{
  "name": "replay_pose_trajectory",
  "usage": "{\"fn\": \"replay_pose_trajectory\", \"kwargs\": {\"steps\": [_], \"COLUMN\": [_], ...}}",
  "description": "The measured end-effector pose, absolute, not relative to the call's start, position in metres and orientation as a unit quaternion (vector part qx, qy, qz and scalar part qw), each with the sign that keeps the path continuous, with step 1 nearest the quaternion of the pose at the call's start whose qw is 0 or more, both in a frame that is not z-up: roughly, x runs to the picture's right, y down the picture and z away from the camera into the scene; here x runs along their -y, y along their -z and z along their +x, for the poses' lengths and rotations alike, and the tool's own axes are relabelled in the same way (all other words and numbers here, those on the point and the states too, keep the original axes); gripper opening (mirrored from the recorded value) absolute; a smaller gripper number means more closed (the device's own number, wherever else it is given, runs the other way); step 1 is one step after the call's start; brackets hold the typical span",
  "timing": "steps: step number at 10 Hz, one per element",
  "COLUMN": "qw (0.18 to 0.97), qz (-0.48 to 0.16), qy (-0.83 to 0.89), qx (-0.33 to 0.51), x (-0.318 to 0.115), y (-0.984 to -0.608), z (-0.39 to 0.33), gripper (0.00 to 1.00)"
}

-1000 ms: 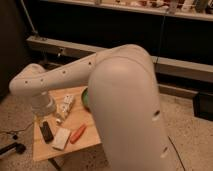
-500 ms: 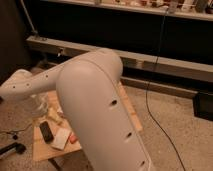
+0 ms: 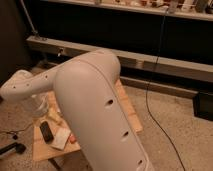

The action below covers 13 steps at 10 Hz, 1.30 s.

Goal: Stand the bottle upright

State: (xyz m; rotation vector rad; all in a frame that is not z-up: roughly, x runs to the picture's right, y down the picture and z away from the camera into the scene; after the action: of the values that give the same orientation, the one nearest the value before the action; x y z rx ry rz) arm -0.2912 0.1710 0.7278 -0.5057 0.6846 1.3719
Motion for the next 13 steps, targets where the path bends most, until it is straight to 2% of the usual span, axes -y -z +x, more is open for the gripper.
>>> {"fn": "replay_pose_trajectory", "kwargs": {"steps": [13], "qw": [0.687], "qz": [-0.231], "qy": [-0.621], "qx": [-0.299], "x": [-0.1687], "y": [-0.7323], "z": [-0.2926], "gripper": [0.65]}}
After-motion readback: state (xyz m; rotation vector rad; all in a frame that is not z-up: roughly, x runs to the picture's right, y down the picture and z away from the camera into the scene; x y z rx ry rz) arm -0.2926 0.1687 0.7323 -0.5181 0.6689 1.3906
